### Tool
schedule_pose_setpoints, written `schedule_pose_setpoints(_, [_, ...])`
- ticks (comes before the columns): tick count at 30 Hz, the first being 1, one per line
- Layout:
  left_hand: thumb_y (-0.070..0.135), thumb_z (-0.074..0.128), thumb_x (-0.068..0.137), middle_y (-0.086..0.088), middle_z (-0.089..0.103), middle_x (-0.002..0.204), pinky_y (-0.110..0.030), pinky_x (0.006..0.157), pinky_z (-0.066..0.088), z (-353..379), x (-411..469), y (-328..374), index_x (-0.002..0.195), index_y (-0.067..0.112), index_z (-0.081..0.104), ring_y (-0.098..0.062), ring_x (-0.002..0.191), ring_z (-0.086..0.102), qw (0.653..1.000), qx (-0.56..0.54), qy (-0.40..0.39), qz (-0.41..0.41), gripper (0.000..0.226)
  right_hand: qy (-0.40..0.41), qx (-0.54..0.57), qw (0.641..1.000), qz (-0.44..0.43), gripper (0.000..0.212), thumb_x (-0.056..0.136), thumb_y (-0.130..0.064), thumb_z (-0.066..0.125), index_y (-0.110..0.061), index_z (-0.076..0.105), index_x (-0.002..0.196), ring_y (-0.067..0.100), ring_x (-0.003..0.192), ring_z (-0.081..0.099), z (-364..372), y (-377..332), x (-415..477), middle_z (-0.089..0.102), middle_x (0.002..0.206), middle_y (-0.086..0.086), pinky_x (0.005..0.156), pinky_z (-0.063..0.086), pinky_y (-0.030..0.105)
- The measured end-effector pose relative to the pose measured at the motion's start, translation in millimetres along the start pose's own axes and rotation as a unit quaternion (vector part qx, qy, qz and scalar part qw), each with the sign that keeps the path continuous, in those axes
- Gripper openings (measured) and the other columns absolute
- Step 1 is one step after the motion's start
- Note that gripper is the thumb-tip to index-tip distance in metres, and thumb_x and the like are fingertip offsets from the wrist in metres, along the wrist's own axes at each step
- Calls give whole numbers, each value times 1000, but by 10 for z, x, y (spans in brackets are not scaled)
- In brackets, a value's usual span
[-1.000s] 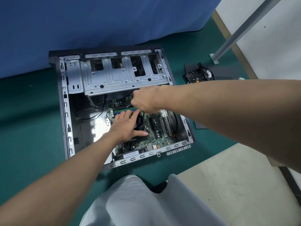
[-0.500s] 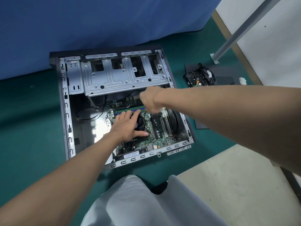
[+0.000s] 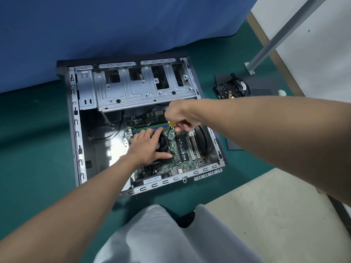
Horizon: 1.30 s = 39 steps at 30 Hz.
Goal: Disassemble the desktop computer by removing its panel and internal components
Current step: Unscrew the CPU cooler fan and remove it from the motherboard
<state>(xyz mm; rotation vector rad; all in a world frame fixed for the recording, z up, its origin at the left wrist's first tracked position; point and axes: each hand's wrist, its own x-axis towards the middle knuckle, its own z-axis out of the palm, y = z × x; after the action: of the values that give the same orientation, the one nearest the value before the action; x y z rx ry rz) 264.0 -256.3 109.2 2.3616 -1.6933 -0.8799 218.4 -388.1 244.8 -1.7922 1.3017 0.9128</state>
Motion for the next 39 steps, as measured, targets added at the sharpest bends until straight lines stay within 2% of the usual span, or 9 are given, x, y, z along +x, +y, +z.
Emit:
schedule_pose_setpoints(4, [85,42,66,-6,34,137,-37,104,23,-1,2,1,152,26,6,-24,125,30,1000,-2,-3,-2,110,26,-194,974,-117,20,98,-12,43,-9,50,79,10,47,35,-39,-13,-41,46,64,5,37,29,19])
schedule_pose_setpoints(7, [83,46,70,-6,34,138,-37,105,23,2,8,7,152,27,7,-24,126,30,1000,-9,-2,-2,107,123,-467,843,-237,25,94,-14,51,-9,46,70,13,57,44,-13,46,-167,54,78,6,47,33,24])
schedule_pose_setpoints(11, [83,44,70,-7,39,128,-36,101,25,3,6,9,146,24,19,-24,116,34,1000,9,6,2,100,134,-664,639,-364,24,99,-17,40,-9,60,110,30,94,58,51,138,-177,60,107,14,62,38,34])
schedule_pose_setpoints(17, [81,51,70,-5,37,132,-36,102,24,2,-9,2,149,29,14,-25,123,33,1000,-16,15,4,101,110,-381,872,-288,42,94,-38,55,-11,44,63,22,65,46,-15,98,-155,45,64,6,63,40,31])
schedule_pose_setpoints(21, [81,51,70,-5,34,139,-37,105,22,-1,-5,5,150,26,12,-24,127,30,1000,-21,11,-2,105,88,-93,988,-90,29,100,-19,38,3,51,86,17,43,46,11,42,-22,58,62,13,42,38,23])
schedule_pose_setpoints(25, [81,50,69,-5,34,139,-37,105,22,6,-6,5,150,27,12,-23,127,30,1000,-20,9,-5,105,21,-221,973,-67,17,96,-1,34,-4,51,97,14,47,34,10,-39,-33,44,63,9,35,27,19])
schedule_pose_setpoints(28, [81,51,70,-5,36,136,-37,104,23,6,1,8,150,27,13,-24,125,31,1000,-21,10,-6,104,125,-423,874,-204,28,93,-10,49,-10,40,66,17,57,43,30,6,-133,41,66,3,45,35,24])
schedule_pose_setpoints(33, [82,50,69,-5,38,133,-36,102,24,12,5,3,149,26,15,-24,121,33,1000,-12,17,-5,103,138,-621,676,-371,14,98,-14,42,-11,54,95,27,78,52,3,136,-132,28,70,3,55,30,31])
schedule_pose_setpoints(39, [81,53,69,-5,37,136,-37,103,24,11,-5,-6,149,28,16,-24,125,32,1000,-21,21,-3,103,136,-269,923,-240,47,91,-43,60,-7,47,62,21,57,57,-58,80,-48,50,53,7,47,43,24])
